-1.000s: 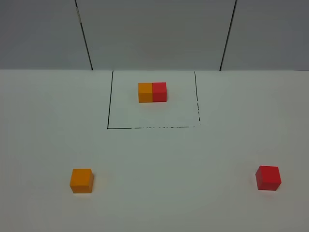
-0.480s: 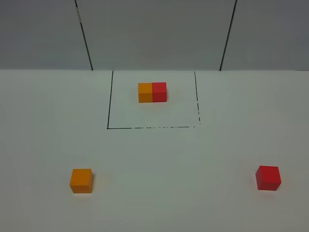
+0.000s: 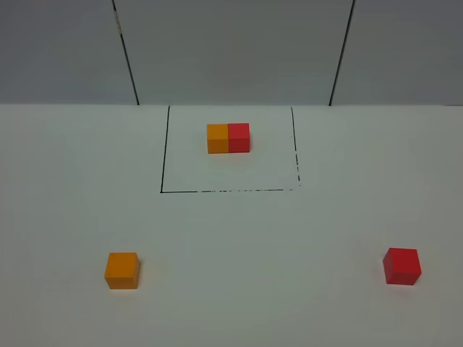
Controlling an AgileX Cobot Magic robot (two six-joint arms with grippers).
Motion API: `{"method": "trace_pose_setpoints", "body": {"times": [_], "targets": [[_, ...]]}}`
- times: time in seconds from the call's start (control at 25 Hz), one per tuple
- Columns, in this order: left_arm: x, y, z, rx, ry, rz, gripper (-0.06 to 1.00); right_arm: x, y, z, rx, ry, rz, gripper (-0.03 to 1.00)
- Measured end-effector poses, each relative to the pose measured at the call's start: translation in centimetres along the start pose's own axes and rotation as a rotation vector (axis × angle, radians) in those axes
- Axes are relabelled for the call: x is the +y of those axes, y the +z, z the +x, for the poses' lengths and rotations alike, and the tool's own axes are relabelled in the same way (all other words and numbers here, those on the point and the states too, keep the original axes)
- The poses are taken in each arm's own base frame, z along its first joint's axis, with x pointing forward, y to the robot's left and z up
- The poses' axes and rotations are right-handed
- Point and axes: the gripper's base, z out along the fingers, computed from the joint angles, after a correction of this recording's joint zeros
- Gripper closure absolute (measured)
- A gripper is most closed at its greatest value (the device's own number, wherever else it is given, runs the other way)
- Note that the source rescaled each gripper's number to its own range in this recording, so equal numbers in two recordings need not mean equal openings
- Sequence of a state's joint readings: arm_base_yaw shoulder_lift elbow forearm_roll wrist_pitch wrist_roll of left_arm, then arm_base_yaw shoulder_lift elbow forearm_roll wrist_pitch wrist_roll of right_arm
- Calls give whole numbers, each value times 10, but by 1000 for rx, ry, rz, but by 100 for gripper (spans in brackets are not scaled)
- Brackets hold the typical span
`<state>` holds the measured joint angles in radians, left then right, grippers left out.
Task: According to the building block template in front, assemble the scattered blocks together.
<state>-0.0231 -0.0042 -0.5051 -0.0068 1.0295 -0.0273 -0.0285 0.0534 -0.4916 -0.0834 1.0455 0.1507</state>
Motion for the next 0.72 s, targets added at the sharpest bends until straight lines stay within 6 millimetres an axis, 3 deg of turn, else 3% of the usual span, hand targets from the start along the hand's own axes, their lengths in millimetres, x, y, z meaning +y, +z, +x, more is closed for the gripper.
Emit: {"method": "trace_pose_setpoints", "body": {"times": [0.52, 0.72], "targets": [[2, 1, -2, 11, 7, -20, 33, 0, 0, 0, 0, 1, 0, 21], [1, 10, -36, 93, -66, -27, 20, 0, 0, 0, 0, 1, 0, 21]]}}
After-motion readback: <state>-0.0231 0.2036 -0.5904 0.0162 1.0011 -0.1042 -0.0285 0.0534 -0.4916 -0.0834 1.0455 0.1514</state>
